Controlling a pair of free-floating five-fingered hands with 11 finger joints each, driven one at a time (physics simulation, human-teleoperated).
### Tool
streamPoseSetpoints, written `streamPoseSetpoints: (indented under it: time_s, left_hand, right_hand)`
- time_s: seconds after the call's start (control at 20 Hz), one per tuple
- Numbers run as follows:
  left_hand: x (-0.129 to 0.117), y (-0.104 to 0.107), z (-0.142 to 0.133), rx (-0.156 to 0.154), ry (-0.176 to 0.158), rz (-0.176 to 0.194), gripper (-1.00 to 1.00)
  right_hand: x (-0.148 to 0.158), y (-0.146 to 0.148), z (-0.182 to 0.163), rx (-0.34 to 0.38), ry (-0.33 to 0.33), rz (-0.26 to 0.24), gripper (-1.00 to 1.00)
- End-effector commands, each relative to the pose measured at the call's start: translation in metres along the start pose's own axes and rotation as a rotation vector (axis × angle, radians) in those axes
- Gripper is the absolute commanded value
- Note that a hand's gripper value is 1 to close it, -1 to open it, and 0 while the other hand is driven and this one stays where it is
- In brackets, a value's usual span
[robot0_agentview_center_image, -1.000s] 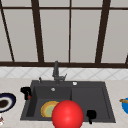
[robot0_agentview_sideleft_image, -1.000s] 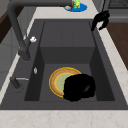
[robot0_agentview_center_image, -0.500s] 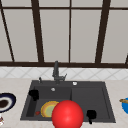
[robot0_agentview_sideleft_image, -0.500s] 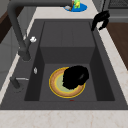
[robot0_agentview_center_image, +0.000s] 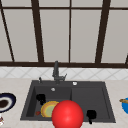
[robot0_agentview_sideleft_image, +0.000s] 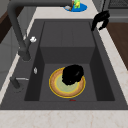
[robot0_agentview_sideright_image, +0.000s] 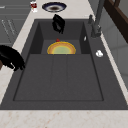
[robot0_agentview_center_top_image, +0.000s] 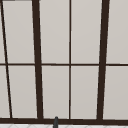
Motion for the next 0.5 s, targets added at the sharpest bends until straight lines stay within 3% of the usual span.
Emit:
streamPoseSetpoints:
  time_s: [0.0,0.15,0.45]
  left_hand:
    - [-0.011,-0.018,-0.002,0.004,0.044,0.021,-1.0]
    - [-0.014,-0.034,0.013,0.018,0.038,0.013,-1.0]
    - [-0.019,-0.063,0.037,-0.001,0.023,0.03,-1.0]
  right_hand:
    - [0.0,0.0,0.0,0.0,0.0,0.0,0.0]
    - [0.0,0.0,0.0,0.0,0.0,0.0,0.0]
    - [0.0,0.0,0.0,0.0,0.0,0.0,0.0]
